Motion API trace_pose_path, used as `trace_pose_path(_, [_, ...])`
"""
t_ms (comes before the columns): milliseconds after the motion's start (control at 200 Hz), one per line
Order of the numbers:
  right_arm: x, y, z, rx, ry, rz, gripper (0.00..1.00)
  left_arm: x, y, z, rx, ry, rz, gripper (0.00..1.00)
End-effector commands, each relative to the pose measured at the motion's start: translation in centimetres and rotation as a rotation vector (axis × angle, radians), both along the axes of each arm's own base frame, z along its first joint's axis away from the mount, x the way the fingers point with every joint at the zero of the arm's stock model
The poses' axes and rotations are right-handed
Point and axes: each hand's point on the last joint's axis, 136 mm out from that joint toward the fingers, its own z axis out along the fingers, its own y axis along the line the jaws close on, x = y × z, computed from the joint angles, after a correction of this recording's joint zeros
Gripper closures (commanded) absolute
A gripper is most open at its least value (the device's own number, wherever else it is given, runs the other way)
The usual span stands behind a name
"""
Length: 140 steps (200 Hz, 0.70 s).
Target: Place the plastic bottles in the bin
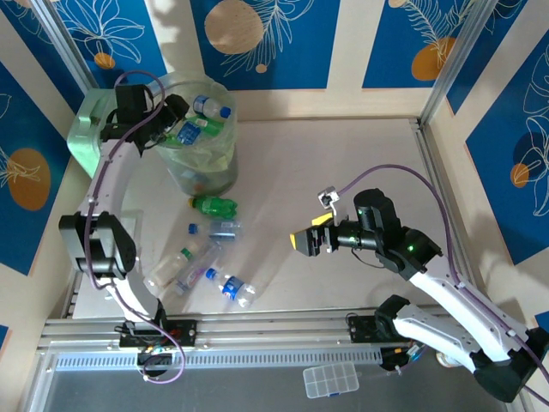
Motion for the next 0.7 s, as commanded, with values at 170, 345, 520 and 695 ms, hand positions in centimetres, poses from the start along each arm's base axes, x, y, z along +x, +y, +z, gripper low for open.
trace_pose_path(170, [0.0,0.3,-0.1,-0.001,-0.022,0.013,0.01,-2.0,1.6,8.4,0.128,-0.192,0.054,0.24])
trace_pose_path(345, [0.1,0.6,-0.4,-0.001,-0.014,0.014,0.00,-1.2,-2.1,5.8,0.103,-0.144,-0.078,0.38])
trace_pose_path(520, [0.0,0.8,-0.9,-0.018,-0.006,0.012,0.00,-1.1,-4.5,2.5,0.085,-0.067,-0.145,0.56])
trace_pose_path(695, [0.1,0.5,-1.6,-0.062,-0.001,-0.014,0.00,-2.3,-5.3,3.3,0.130,-0.094,-0.165,0.55])
